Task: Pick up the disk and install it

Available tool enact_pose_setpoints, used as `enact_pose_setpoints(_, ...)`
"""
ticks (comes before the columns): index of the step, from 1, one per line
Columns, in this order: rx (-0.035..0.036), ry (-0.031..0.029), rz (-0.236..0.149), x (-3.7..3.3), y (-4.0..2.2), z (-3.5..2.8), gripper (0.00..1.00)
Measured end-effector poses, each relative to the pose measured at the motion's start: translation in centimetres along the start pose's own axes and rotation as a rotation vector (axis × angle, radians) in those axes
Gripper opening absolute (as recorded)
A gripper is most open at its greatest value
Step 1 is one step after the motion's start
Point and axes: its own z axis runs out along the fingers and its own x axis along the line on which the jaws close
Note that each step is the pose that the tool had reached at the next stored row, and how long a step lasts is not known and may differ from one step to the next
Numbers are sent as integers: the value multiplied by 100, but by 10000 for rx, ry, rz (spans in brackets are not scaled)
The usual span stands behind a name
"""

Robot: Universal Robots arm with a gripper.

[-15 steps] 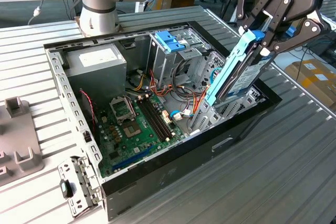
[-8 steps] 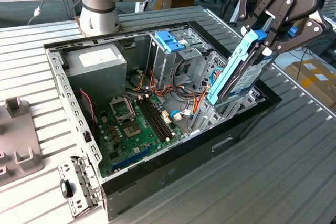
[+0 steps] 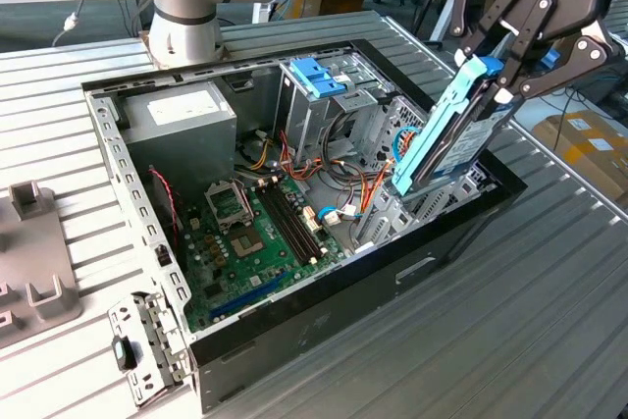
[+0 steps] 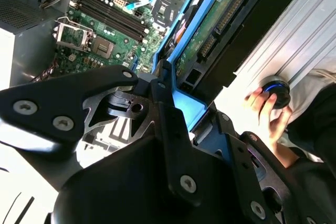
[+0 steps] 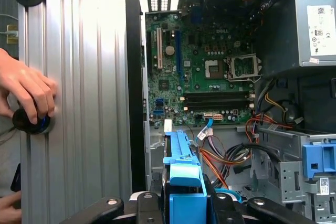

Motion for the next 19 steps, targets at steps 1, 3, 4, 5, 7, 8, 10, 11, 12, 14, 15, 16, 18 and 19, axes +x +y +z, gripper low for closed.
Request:
enact_pose_setpoints(1, 0, 1, 0, 0, -6, 0, 37)
enact_pose_setpoints(3, 0, 0, -1, -1, -23, 3, 37)
enact_pose_setpoints(4, 0, 0, -1, -1, -30, 3, 37)
enact_pose_setpoints(5, 0, 0, -1, -2, -48, 6, 37)
enact_pose_setpoints(7, 0, 0, 0, -3, -71, 9, 37)
enact_pose_setpoints(8, 0, 0, -1, -3, -79, 10, 37)
enact_pose_setpoints(10, 0, 0, 0, -4, -100, 16, 37)
enact_pose_setpoints(11, 0, 1, -1, -5, -112, 18, 37)
enact_pose_setpoints(12, 0, 2, -1, -5, -121, 20, 37)
enact_pose_setpoints(14, 0, 1, 0, -6, -148, 30, 37)
enact_pose_setpoints(15, 0, 2, 1, -6, -154, 38, 37)
enact_pose_setpoints(16, 0, 2, 0, -6, -156, 44, 37)
enact_pose_setpoints(18, 0, 2, 0, -6, -160, 60, 37)
enact_pose_setpoints(19, 0, 2, 0, -6, -161, 67, 37)
